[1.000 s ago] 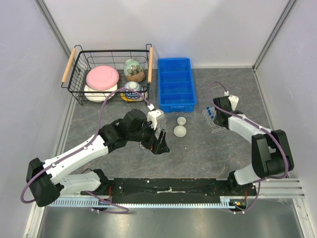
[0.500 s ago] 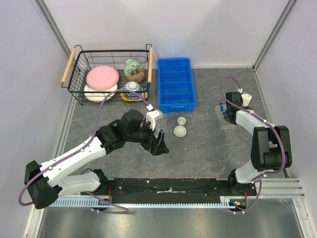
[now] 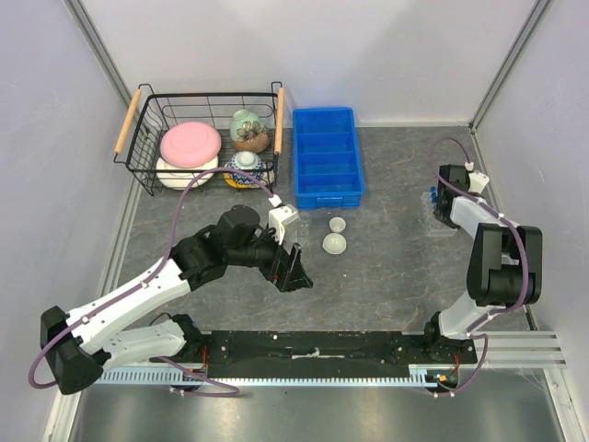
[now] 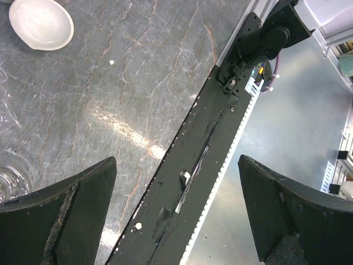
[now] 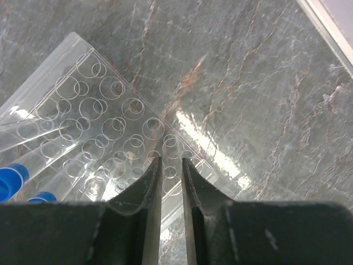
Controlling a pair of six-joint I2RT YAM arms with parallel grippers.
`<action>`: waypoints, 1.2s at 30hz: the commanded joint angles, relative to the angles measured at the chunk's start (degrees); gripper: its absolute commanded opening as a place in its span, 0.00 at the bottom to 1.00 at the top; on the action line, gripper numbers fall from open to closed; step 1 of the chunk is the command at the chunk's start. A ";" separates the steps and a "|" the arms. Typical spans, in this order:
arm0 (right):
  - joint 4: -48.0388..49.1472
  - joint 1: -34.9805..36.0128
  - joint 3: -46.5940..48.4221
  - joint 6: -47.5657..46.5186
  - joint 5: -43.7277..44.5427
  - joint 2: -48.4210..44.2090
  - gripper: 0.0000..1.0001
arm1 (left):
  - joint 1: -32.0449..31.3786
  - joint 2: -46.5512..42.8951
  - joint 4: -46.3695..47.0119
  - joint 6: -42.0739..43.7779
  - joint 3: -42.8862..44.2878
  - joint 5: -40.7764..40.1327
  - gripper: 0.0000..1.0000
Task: Organize the chemistry lab equipment
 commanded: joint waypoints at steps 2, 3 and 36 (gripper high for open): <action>-3.08 -2.41 2.93 -0.41 2.53 3.66 0.24 | 0.10 -1.61 2.95 -1.72 -0.95 3.13 0.98; -3.42 -2.68 3.45 -0.58 2.70 4.10 0.24 | 0.10 -1.87 3.04 -1.63 -1.04 3.13 0.97; -7.55 -10.41 14.18 -2.95 1.48 11.23 0.31 | -0.08 -2.84 5.67 -3.39 -2.36 6.21 0.94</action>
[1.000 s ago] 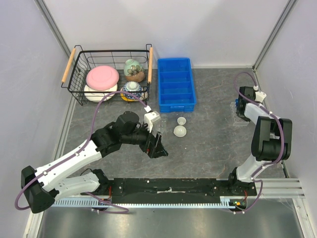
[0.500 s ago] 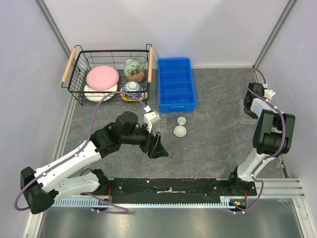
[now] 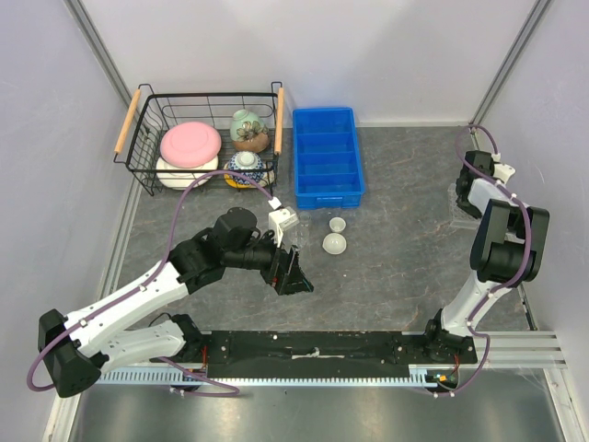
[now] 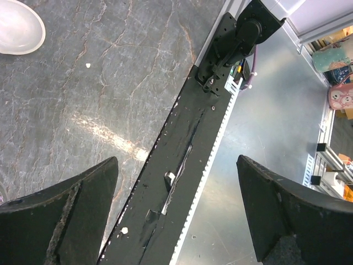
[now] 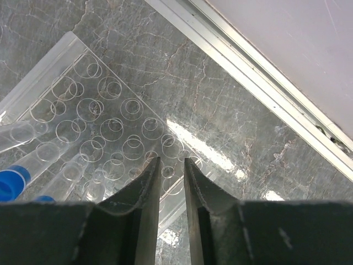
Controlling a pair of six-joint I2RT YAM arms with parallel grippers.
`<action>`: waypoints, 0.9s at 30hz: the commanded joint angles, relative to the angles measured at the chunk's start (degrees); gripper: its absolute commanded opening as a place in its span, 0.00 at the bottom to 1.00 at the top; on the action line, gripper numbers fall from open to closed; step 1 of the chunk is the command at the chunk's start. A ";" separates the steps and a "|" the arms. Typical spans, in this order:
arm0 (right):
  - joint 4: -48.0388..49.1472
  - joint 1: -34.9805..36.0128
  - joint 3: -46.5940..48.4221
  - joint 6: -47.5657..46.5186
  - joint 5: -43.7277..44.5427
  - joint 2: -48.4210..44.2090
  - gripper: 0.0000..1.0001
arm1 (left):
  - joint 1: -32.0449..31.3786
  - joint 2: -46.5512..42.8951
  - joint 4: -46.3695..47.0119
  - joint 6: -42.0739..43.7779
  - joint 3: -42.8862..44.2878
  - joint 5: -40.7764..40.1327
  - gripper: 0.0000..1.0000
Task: Organize the chemistry lab equipment
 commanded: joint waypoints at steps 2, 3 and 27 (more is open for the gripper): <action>-5.11 -0.56 0.81 -0.97 -1.08 -1.03 0.33 | 0.01 -1.10 2.55 -1.49 -0.28 1.94 0.94; -5.11 -0.64 0.89 -1.06 -0.99 -1.82 0.34 | -0.07 -1.10 2.72 -1.49 -0.28 2.03 0.94; -15.13 2.59 13.18 -1.32 2.43 -14.99 0.42 | -0.08 -1.54 2.73 -1.49 -0.46 1.68 0.94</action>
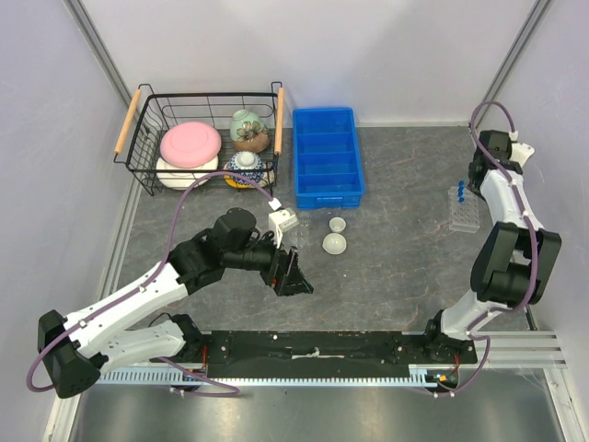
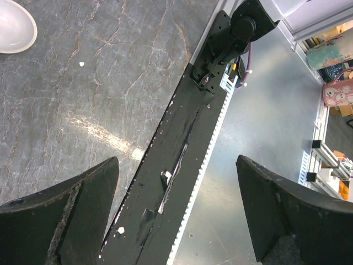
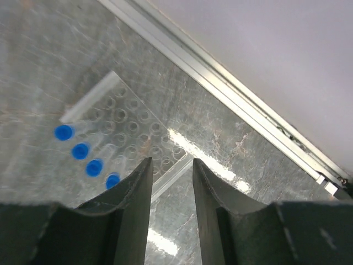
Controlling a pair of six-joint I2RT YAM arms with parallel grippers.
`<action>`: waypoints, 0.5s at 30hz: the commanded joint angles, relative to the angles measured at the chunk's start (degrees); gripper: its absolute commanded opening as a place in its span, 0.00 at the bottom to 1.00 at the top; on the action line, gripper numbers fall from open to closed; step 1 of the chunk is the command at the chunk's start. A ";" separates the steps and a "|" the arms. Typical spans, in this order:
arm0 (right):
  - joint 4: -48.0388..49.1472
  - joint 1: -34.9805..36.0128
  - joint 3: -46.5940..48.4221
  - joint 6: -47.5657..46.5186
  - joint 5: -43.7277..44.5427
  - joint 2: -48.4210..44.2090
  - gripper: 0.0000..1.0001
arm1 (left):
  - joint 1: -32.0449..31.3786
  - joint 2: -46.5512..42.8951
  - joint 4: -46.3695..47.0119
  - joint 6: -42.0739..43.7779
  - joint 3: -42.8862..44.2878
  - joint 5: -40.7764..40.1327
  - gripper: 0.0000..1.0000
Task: Organize the chemistry lab equipment
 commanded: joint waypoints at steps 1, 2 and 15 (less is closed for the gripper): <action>-3.63 3.35 7.36 -0.34 2.74 -7.80 0.44 | -0.08 -1.03 1.94 -0.99 0.00 0.26 0.93; -4.16 4.31 8.24 -0.42 2.04 -8.85 0.45 | 0.01 -0.94 1.76 -0.90 0.09 -0.18 0.94; -1.53 24.88 18.79 -3.59 -21.06 -10.10 0.59 | 0.01 1.07 -3.93 1.48 3.95 -10.19 1.00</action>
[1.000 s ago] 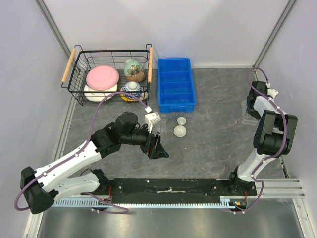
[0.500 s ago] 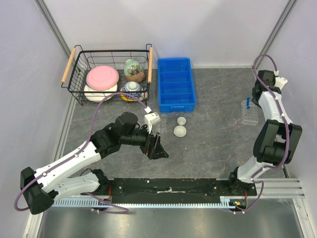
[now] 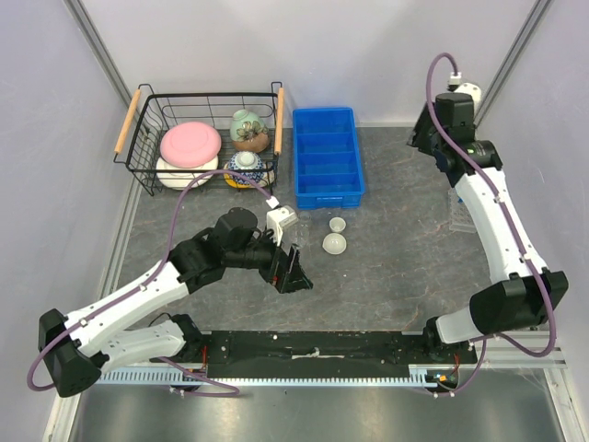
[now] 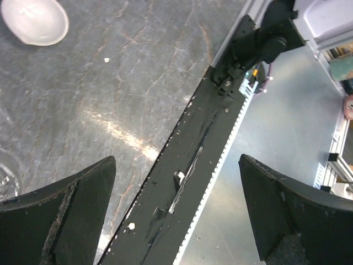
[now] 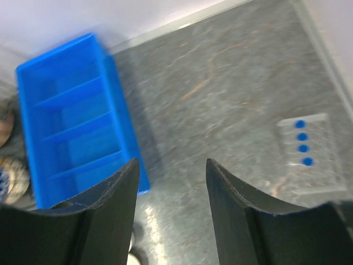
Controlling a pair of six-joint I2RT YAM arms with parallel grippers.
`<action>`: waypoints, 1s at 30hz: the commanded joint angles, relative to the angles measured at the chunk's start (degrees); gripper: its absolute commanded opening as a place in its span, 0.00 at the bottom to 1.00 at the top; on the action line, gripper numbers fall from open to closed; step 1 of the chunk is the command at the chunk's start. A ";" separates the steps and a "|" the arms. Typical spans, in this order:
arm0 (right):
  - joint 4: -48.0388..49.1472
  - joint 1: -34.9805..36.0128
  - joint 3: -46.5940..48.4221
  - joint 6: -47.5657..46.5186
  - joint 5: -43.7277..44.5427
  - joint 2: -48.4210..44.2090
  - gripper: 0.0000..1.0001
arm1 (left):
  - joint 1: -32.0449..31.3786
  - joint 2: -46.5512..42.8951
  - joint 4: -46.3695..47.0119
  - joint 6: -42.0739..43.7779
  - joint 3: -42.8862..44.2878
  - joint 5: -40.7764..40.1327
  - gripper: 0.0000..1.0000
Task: Organize the chemistry lab equipment
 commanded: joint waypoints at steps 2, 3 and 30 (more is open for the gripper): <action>2.23 2.81 3.30 -1.18 -15.66 5.36 0.59 | 0.03 2.84 -5.76 1.32 7.96 -9.69 1.00; 2.50 4.12 3.48 -1.10 -19.16 5.89 0.59 | 0.03 3.55 -7.69 1.24 9.20 -10.93 1.00; 9.78 29.09 -16.30 -1.98 -19.72 8.09 0.50 | 17.43 10.95 -12.11 1.59 15.19 -12.44 1.00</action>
